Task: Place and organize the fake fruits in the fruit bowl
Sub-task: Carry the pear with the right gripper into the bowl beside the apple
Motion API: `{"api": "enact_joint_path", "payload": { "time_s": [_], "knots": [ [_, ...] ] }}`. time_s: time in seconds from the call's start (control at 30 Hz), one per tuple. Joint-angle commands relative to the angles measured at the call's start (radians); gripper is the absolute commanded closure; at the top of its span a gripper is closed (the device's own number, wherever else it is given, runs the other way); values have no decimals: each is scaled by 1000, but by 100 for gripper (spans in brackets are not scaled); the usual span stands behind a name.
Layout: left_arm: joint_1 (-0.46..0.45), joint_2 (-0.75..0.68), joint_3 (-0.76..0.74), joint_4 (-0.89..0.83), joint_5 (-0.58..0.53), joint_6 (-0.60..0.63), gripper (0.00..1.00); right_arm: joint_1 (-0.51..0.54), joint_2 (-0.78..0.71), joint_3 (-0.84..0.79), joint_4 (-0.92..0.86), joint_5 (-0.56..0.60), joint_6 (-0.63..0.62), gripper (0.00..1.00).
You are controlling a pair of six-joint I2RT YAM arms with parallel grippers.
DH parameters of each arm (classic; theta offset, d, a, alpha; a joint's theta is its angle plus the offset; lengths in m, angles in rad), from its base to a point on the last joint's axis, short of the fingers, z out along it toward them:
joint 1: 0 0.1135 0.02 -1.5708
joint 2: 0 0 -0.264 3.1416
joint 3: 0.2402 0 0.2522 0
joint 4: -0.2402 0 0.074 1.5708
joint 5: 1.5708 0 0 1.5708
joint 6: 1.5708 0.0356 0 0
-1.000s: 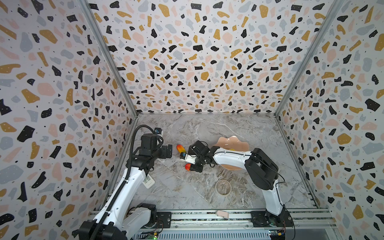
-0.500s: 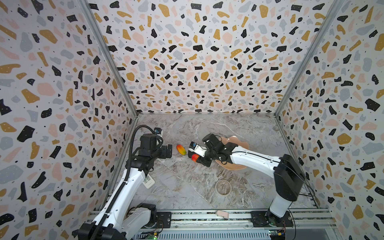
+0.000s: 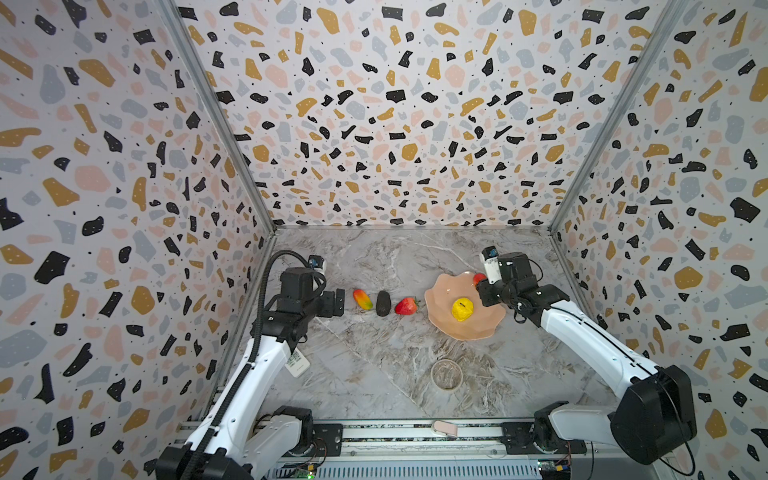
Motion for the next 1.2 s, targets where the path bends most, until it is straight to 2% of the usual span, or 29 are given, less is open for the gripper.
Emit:
{"api": "enact_joint_path", "payload": {
  "time_s": [0.0, 0.23, 0.57, 0.77, 1.17],
  "knots": [
    [5, -13, -3, 26, 16, 15, 0, -30, 11, -24, -9, 6, 39, 100],
    [5, -14, -3, 27, 19, 15, 0, -54, 94, -66, 91, -18, 29, 100],
    [5, -20, -6, 28, 19, 15, 1, -61, 200, -52, 133, -25, 9, 100],
    [5, -17, -6, 27, 17, 15, 0, -64, 210, -74, 148, -23, 9, 84],
    [5, -11, -3, 25, 16, 15, 0, -70, 196, -85, 141, -8, -6, 62]
  ]
}}
